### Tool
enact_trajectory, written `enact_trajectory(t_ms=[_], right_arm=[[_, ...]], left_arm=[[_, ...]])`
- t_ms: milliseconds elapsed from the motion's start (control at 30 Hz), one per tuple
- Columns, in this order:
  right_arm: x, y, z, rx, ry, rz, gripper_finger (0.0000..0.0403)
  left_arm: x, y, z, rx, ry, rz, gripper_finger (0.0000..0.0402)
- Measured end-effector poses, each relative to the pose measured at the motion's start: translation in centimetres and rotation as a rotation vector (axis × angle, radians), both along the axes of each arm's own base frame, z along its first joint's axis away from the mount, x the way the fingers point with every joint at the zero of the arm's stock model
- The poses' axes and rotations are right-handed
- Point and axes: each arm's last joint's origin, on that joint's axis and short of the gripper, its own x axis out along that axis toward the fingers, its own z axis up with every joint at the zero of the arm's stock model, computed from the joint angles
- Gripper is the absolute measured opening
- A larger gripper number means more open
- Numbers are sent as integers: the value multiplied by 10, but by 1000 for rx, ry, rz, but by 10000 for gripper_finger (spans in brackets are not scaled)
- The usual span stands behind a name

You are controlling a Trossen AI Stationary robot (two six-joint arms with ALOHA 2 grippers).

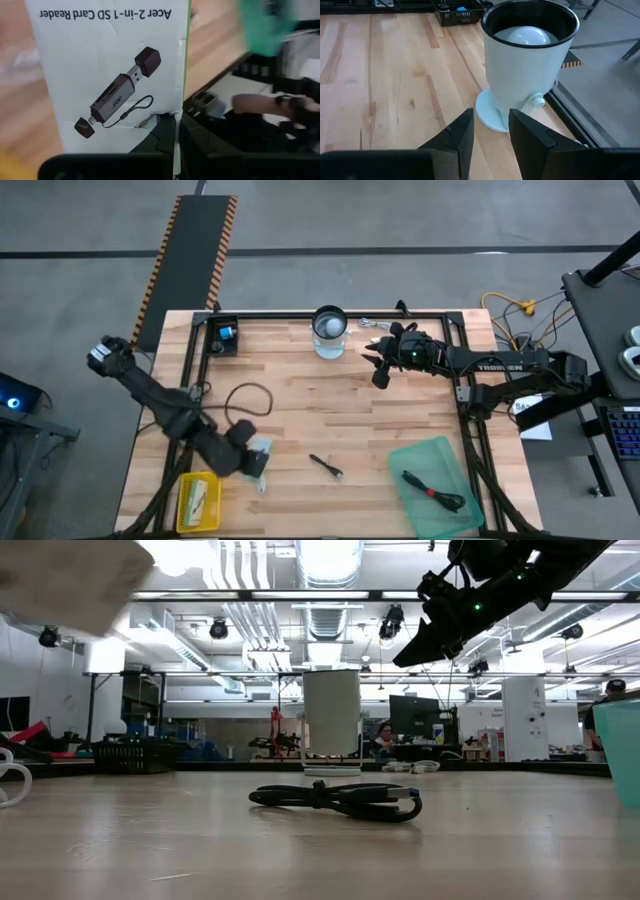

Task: Pick and place items into bin
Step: Put the white card reader box into the yellow bin

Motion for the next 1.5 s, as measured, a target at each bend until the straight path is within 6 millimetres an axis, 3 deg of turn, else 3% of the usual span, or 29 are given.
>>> enact_trajectory(t_ms=[500,900,1233,1500], right_arm=[[0,0,0,5,-6,-3,107],[0,0,0,23,-13,-12,94],[-1,0,-2,42,-18,-22,98],[0,0,-1,41,-24,-23,89]], left_arm=[[-34,-65,-13,-141,136,114,0],[-55,-97,-24,-43,116,109,0],[-65,-91,-28,68,184,84,0],[-51,-89,-30,145,171,-28,0]])
